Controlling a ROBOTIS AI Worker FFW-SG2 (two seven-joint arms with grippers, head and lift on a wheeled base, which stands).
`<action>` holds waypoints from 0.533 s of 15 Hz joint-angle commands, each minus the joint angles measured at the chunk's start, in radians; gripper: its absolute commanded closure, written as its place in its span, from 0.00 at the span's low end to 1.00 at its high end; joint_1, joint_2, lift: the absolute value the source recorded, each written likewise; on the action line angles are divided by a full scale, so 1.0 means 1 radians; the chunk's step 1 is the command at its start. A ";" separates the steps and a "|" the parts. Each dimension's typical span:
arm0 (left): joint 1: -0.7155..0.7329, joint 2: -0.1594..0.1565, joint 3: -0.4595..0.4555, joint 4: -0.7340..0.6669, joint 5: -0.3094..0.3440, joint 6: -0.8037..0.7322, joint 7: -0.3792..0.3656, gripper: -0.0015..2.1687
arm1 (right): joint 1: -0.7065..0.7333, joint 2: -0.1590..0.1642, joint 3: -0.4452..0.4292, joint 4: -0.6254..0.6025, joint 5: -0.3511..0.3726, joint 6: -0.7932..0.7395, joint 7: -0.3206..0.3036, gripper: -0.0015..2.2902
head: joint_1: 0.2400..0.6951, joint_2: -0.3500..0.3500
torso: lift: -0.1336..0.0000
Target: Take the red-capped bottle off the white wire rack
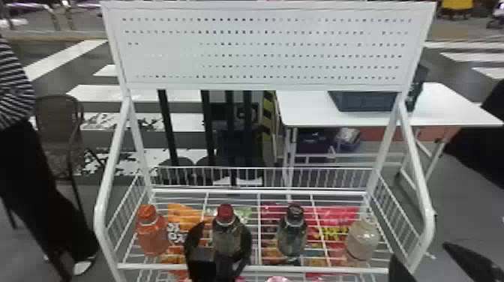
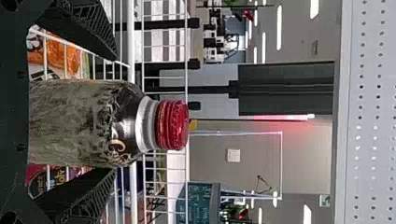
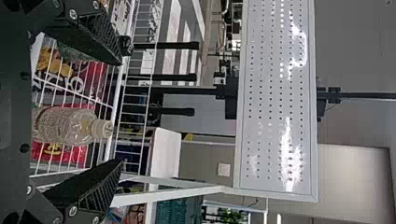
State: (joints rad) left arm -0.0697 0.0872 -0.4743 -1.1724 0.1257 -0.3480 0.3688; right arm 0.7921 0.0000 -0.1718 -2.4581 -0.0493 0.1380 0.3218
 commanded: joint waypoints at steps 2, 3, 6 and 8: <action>-0.028 -0.004 0.002 0.048 0.009 0.001 -0.002 0.04 | 0.004 0.001 -0.003 -0.013 0.000 0.005 0.000 0.07 | 0.57 0.50 | 1.00; -0.035 -0.004 0.003 0.054 0.009 0.001 -0.004 0.04 | 0.004 0.001 -0.003 -0.013 0.000 0.005 0.000 0.07 | 0.57 0.50 | 1.00; -0.038 -0.003 0.008 0.054 0.009 0.001 -0.011 0.18 | -0.001 0.001 -0.003 -0.009 0.000 0.012 0.000 0.07 | 0.57 0.50 | 1.00; -0.035 -0.001 0.009 0.040 0.011 0.001 -0.025 0.48 | -0.010 0.001 -0.003 -0.002 0.000 0.015 0.000 0.07 | 0.57 0.50 | 1.00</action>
State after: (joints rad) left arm -0.1057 0.0852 -0.4647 -1.1235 0.1354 -0.3474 0.3448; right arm 0.7884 0.0000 -0.1754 -2.4644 -0.0491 0.1508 0.3221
